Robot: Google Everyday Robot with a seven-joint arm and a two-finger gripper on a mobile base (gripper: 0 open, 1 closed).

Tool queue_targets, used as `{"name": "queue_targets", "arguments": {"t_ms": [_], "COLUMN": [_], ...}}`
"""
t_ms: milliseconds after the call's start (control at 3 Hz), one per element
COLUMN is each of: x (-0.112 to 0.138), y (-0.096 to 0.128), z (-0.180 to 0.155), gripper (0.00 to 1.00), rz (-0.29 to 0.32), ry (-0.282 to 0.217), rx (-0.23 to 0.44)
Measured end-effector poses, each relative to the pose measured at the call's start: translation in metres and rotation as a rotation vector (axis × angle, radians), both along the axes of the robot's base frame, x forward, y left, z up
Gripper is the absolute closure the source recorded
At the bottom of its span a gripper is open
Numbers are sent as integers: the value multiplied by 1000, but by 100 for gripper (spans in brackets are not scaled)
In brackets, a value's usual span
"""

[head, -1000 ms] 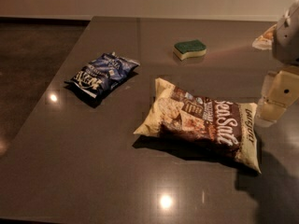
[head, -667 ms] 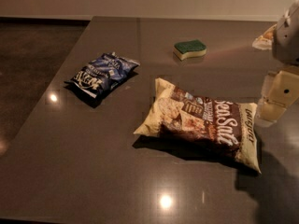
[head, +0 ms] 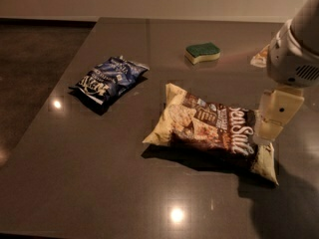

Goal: Pick brown chip bag

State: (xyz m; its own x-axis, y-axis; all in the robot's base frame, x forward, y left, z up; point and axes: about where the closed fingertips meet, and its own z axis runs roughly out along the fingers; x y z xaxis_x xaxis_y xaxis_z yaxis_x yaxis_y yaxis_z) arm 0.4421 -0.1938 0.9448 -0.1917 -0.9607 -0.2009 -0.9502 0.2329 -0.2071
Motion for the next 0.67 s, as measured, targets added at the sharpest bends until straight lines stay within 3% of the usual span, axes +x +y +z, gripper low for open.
{"name": "queue_targets", "arguments": {"t_ms": [667], "x": [-6], "y": [31], "z": [-46], "gripper": [0], "rz": [54], "ry": [115], "rx": [44]}}
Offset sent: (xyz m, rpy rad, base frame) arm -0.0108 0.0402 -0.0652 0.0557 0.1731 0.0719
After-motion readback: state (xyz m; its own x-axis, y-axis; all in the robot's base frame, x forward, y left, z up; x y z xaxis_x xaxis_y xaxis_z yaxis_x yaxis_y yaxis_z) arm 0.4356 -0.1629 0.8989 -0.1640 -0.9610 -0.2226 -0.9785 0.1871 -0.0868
